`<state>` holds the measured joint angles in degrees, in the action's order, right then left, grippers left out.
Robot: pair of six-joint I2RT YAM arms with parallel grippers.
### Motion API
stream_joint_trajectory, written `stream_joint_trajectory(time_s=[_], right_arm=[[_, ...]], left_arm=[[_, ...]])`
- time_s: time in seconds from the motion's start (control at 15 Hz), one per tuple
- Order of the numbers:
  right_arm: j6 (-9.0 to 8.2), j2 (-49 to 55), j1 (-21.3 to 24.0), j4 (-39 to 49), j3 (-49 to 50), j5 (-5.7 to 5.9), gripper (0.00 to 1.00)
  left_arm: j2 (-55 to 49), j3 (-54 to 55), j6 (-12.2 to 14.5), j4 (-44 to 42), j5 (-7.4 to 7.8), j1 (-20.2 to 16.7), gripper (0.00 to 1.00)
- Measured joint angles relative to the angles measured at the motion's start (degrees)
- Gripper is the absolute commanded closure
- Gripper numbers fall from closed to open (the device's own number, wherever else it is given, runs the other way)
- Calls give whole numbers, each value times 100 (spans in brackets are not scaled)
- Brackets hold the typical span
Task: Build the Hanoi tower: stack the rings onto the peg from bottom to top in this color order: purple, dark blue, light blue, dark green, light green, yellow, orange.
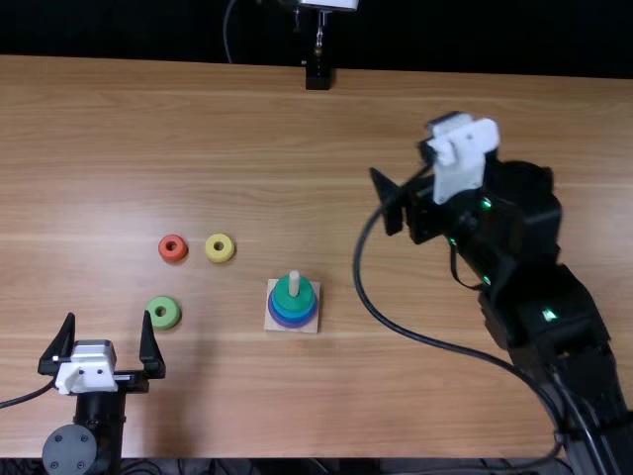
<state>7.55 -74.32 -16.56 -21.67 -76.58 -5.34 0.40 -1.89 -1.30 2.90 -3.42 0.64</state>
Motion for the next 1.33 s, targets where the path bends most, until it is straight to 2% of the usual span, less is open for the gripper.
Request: stream_joint_trajectory(time_s=[0.2,0.47,0.6,1.13,1.33], right_arm=[[-2,1097,551,754,1108,2,0],[-7,2931,892,2319,2959,-4,0],[-4,3912,1215,2680,3832,2,0],[-4,6373,2022,2710,6601,4,0],[0,6813,2094,2693,7141,4,0]], left_arm=[[0,0,2,2,2,0,0],[0,0,2,2,0,0,0],[0,0,0,2,2,2,0],[0,0,0,2,2,0,0],[0,0,2,2,0,0,0]])
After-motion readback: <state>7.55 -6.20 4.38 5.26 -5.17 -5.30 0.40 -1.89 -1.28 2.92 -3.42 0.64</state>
